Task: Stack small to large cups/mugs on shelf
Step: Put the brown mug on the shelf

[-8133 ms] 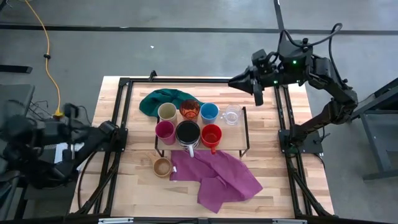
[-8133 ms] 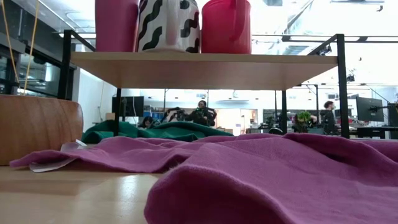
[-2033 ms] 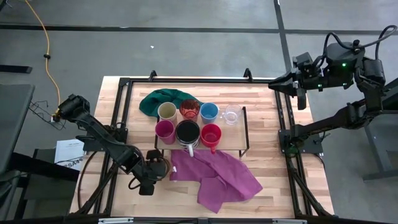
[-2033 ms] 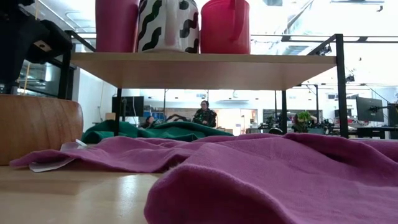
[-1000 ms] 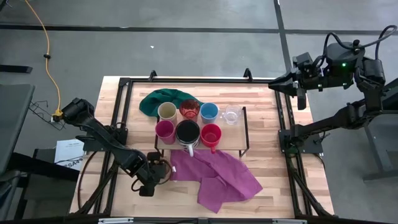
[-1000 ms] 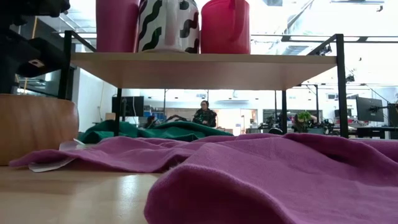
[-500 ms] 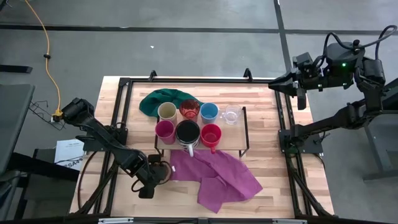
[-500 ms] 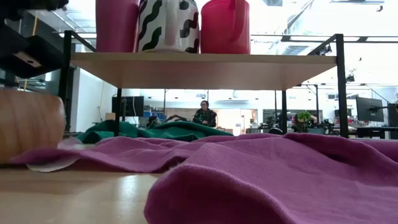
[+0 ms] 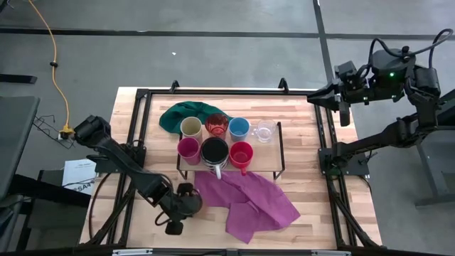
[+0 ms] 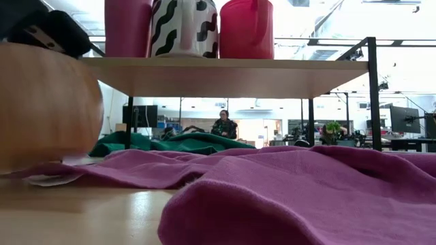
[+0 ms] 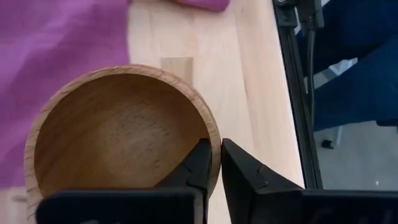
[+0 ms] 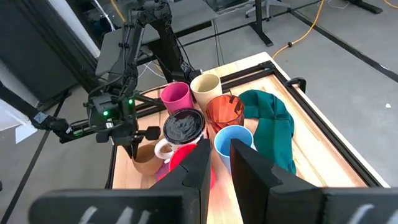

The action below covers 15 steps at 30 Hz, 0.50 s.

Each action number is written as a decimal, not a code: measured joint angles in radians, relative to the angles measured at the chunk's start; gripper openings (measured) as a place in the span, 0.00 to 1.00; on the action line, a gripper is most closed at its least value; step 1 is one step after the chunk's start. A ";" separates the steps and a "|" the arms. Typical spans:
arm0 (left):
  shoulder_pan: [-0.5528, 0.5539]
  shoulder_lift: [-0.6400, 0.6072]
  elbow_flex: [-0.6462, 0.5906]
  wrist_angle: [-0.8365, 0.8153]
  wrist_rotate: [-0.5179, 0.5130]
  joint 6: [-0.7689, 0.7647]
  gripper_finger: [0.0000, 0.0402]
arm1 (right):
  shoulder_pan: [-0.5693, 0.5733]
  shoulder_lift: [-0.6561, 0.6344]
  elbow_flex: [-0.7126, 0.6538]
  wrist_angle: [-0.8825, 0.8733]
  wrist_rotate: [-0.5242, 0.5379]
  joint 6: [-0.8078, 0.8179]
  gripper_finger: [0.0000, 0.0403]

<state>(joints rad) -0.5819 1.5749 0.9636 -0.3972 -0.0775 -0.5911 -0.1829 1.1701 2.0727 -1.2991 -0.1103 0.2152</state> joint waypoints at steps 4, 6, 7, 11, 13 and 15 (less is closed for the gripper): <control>0.000 0.075 0.062 0.016 0.013 0.030 0.02 | 0.000 0.000 0.000 -0.007 -0.007 -0.007 0.13; 0.000 0.096 0.091 0.009 0.007 0.046 0.01 | 0.000 0.000 0.000 -0.009 -0.007 -0.011 0.13; 0.000 0.105 0.107 0.009 0.005 0.050 0.01 | 0.000 0.000 0.000 -0.011 -0.008 -0.014 0.13; 0.000 0.125 0.158 -0.061 -0.004 0.064 0.03 | 0.000 -0.001 0.000 -0.029 -0.008 -0.017 0.13; 0.009 0.136 0.182 -0.086 -0.003 0.068 0.03 | 0.000 -0.001 0.000 -0.041 -0.013 -0.023 0.13; 0.019 0.155 0.211 -0.108 0.006 0.073 0.02 | 0.000 -0.001 0.000 -0.054 -0.018 -0.032 0.13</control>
<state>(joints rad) -0.5632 1.7298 1.1748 -0.5056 -0.0714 -0.5177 -0.1829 1.1687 2.0731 -1.3535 -0.1287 0.1831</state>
